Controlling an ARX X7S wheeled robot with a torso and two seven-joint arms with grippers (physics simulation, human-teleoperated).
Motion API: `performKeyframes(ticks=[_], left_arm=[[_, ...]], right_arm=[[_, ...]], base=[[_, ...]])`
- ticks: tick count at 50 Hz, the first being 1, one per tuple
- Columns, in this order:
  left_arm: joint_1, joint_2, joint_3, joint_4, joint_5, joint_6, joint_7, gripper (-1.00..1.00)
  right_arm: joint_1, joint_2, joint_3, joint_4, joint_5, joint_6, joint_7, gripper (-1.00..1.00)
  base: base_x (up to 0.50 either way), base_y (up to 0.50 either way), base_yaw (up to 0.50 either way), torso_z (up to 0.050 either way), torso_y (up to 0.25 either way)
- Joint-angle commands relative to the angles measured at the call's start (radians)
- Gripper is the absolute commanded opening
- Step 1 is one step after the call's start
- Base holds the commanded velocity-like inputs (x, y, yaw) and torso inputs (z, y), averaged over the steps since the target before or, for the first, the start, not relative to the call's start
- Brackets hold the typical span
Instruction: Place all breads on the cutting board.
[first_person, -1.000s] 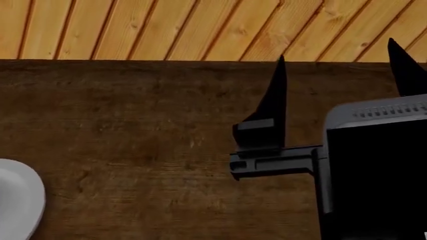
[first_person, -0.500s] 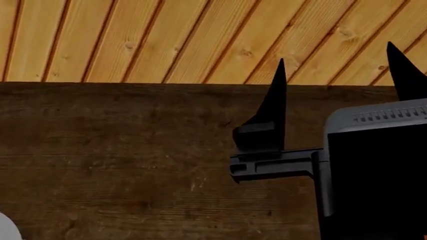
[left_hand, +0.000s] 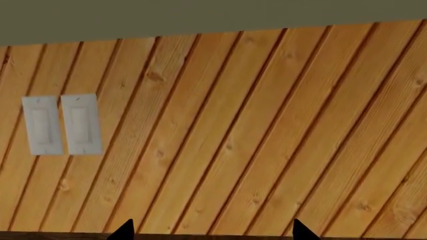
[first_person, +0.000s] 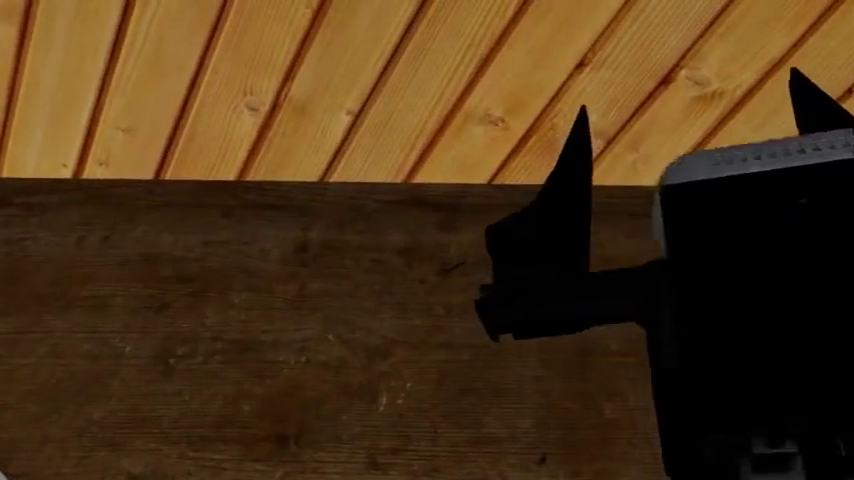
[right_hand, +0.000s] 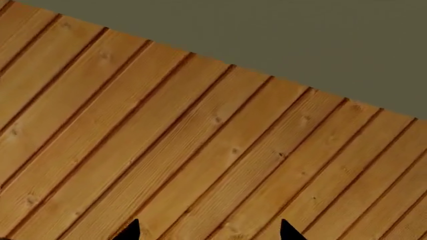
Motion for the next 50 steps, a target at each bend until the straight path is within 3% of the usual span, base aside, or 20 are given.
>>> performKeyframes(ticks=[1, 11, 17, 23, 33, 40, 43, 46, 50], left_arm=[[0.03, 0.011, -0.004, -0.003, 0.039, -0.002, 0.03, 1.0], [0.078, 0.028, -0.024, -0.004, 0.107, -0.01, 0.085, 1.0], [0.102, 0.041, -0.021, -0.013, 0.145, -0.017, 0.113, 1.0], [0.106, 0.034, -0.023, -0.021, 0.153, -0.017, 0.124, 1.0], [0.105, 0.042, -0.005, -0.027, 0.172, -0.021, 0.134, 1.0], [0.116, 0.041, -0.009, -0.025, 0.189, -0.017, 0.15, 1.0], [0.118, 0.04, -0.008, -0.025, 0.19, -0.016, 0.151, 1.0], [0.121, 0.041, -0.005, -0.026, 0.19, -0.014, 0.151, 1.0], [0.121, 0.038, -0.002, -0.028, 0.187, -0.012, 0.149, 1.0]], right_arm=[[0.235, 0.101, -0.094, 0.21, 0.386, 0.044, 0.246, 1.0], [0.305, 0.221, -0.234, 0.373, 0.535, -0.049, 0.432, 1.0], [0.396, 0.351, -0.489, 0.381, 0.572, -0.228, 0.435, 1.0], [0.444, 0.434, -0.608, 0.371, 0.64, -0.365, 0.432, 1.0], [0.582, 0.578, -0.939, 0.344, 0.707, -0.627, 0.434, 1.0], [0.595, 0.627, -1.0, 0.32, 0.776, -0.696, 0.428, 1.0], [0.765, 0.657, -1.206, 0.327, 0.825, -0.705, 0.436, 1.0], [0.811, 0.682, -1.278, 0.305, 0.858, -0.764, 0.433, 1.0], [1.008, 0.71, -1.518, 0.286, 0.896, -0.81, 0.435, 1.0]], base=[[0.0, 0.0, 0.0, 0.0, 0.0], [0.0, 0.0, 0.0, 0.0, 0.0], [0.0, 0.0, 0.0, 0.0, 0.0], [0.0, 0.0, 0.0, 0.0, 0.0], [0.0, 0.0, 0.0, 0.0, 0.0], [0.0, 0.0, 0.0, 0.0, 0.0], [0.0, 0.0, 0.0, 0.0, 0.0], [0.0, 0.0, 0.0, 0.0, 0.0], [0.0, 0.0, 0.0, 0.0, 0.0]])
